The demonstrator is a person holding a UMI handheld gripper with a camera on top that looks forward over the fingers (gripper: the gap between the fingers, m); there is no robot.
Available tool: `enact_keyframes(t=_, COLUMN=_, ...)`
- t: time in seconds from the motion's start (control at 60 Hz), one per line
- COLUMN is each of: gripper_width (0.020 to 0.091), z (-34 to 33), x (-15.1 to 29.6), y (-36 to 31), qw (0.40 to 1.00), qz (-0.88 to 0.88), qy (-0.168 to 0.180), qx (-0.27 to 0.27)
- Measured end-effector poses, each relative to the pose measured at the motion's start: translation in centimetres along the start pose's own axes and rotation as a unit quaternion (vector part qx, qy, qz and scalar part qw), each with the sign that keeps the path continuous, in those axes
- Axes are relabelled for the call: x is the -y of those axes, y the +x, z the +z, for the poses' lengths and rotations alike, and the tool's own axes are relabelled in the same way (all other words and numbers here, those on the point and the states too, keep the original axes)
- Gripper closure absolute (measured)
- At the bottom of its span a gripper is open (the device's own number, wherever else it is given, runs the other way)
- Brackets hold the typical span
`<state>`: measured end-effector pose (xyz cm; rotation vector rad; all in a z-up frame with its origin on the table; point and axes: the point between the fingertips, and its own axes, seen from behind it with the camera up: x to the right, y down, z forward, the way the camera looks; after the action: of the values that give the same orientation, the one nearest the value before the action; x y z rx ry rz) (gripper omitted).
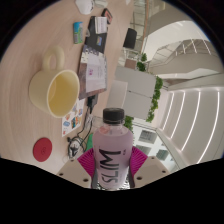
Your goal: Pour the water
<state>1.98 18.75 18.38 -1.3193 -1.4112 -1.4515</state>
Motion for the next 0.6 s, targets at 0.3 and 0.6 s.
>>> enact_keyframes(t=0.3, gripper_width=0.0685, z=1.0, x=1.9, y=-2.1, qw=0.957, qz=-0.286, qy=0.023, qx=0.048)
enact_keyframes(t=0.6, gripper_width=0.0682, z=3.0, x=-1.6, y=6.3, qw=0.960, qz=0.279, qy=-0.021, qx=0.015)
